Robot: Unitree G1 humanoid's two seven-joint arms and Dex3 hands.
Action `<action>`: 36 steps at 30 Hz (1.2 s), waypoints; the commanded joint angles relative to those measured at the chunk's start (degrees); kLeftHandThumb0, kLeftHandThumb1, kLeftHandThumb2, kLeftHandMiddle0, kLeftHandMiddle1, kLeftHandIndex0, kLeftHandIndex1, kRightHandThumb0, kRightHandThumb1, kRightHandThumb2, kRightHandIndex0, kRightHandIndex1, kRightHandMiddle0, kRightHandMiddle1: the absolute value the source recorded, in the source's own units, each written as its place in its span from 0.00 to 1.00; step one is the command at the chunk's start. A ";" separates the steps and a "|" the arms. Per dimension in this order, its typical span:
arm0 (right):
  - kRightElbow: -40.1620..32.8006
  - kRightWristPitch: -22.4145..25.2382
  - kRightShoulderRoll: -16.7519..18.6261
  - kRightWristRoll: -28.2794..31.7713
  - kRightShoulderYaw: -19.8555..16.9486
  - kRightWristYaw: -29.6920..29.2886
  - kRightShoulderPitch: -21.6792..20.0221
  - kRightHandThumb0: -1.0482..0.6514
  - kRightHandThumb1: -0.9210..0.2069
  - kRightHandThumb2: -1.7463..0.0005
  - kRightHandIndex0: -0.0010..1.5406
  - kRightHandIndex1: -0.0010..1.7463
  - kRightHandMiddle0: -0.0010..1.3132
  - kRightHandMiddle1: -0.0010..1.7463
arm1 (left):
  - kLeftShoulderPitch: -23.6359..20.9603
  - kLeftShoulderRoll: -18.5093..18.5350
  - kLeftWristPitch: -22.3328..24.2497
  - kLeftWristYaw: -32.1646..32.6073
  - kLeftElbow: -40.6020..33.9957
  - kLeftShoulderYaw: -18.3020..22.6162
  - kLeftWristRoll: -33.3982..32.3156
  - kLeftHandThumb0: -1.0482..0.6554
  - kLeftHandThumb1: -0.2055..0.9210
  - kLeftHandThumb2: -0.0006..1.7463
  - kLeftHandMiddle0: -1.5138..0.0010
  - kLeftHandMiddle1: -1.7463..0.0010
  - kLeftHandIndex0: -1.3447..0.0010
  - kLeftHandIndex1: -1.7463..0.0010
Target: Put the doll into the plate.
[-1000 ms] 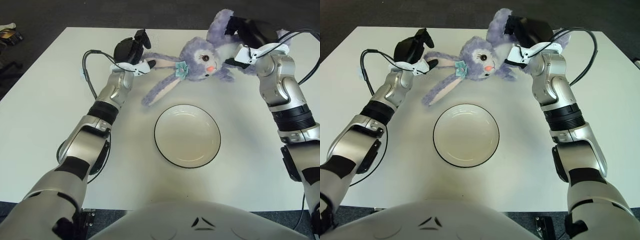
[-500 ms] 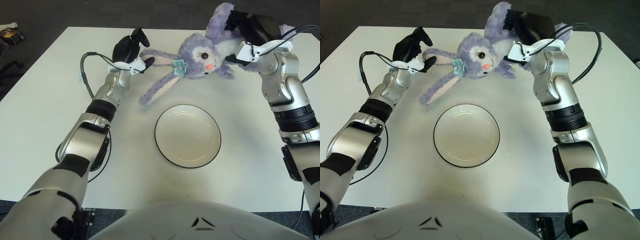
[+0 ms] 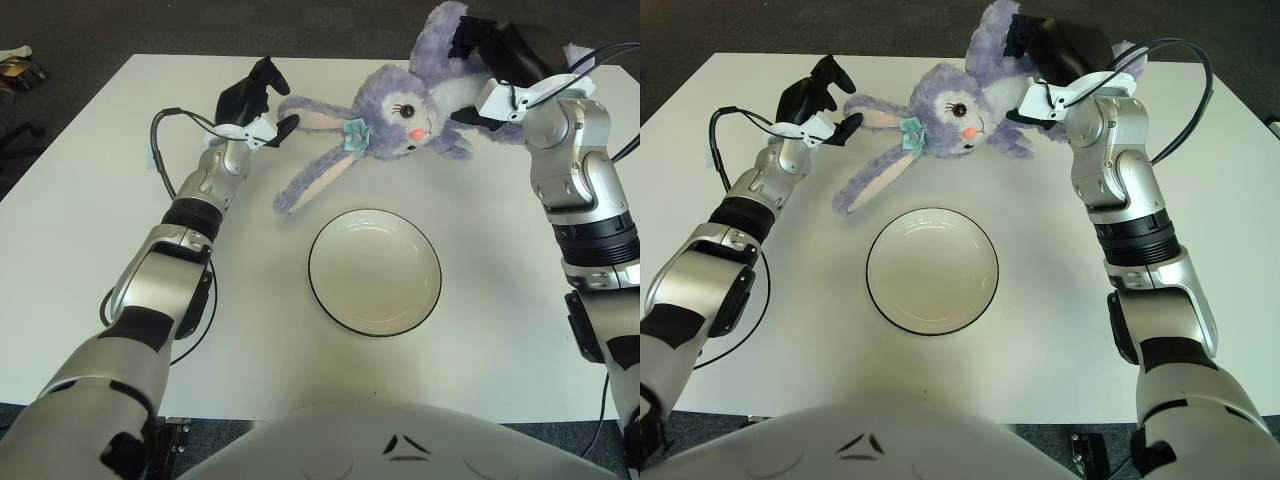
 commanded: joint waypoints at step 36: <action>-17.08 6.42 1.68 9.88 -3.60 12.97 8.63 0.96 0.75 0.08 0.53 1.00 0.81 1.00 | 22.21 0.74 -0.70 -16.87 -34.34 13.63 -18.90 0.41 1.00 0.30 0.45 0.08 0.85 0.00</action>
